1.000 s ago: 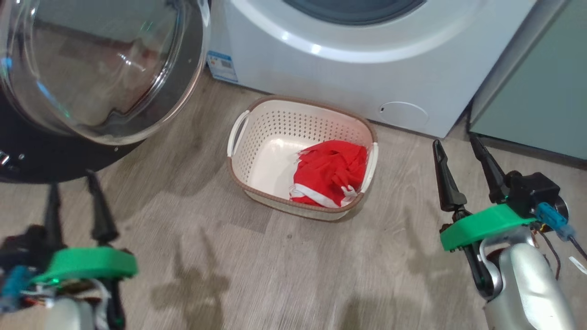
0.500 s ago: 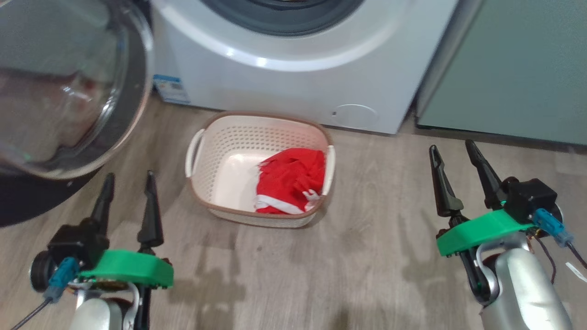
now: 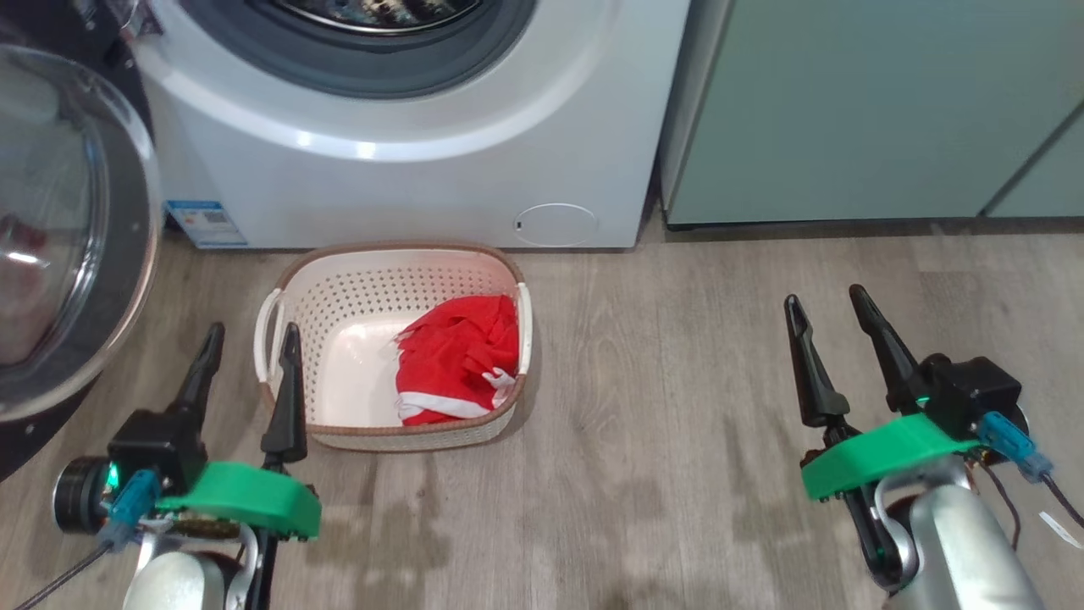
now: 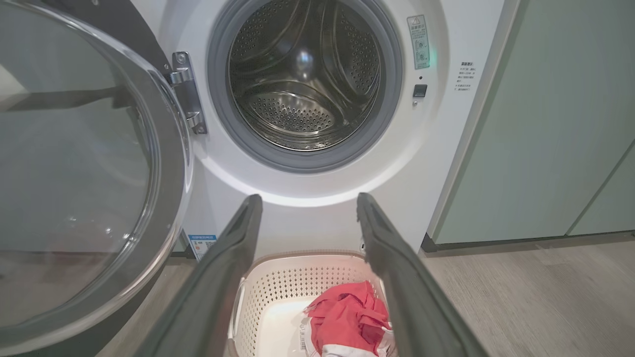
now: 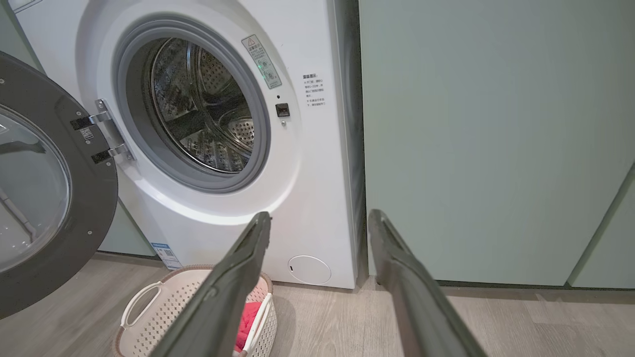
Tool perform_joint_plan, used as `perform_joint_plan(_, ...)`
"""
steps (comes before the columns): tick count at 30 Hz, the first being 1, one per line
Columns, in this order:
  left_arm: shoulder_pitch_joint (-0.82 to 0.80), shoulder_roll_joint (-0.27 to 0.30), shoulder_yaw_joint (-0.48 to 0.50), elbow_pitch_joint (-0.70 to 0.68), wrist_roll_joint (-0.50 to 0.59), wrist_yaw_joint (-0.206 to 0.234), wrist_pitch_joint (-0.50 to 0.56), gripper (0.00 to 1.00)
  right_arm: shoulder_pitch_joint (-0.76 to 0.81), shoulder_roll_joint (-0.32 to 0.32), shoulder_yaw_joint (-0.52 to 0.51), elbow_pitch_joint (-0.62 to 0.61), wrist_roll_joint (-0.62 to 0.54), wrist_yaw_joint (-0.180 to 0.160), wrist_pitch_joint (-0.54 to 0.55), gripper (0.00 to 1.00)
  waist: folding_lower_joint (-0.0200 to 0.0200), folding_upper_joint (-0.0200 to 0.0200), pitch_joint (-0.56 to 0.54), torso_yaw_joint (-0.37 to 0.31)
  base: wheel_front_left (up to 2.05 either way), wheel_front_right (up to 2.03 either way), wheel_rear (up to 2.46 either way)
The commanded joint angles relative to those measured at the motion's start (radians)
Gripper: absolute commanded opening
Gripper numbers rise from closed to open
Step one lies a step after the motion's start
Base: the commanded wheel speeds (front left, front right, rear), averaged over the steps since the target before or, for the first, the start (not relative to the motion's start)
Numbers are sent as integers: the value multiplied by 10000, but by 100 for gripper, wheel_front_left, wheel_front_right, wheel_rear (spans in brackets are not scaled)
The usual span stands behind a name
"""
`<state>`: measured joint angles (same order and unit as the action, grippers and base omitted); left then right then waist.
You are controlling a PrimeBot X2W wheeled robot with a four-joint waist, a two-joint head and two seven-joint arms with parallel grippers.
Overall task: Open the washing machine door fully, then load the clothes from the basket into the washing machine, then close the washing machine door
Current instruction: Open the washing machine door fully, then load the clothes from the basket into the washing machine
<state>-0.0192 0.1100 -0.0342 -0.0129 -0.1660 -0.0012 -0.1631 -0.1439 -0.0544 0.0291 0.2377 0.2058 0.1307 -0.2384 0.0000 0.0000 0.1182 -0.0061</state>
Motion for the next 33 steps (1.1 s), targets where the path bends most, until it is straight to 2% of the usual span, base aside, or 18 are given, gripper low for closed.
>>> perform_joint_plan(1, -282, 220, 311, -354, 66, 81, 17, 100, -66, 41, 188, -409, 48, 0, -113, 100, 0, 0, -76, -146, 0, 0, 0)
perform_joint_plan(33, -218, 428, 110, -119, -13, 356, 47, 100, 56, 41, 110, -433, 174, 0, -141, 100, 0, 0, -96, -431, 0, 0, 0)
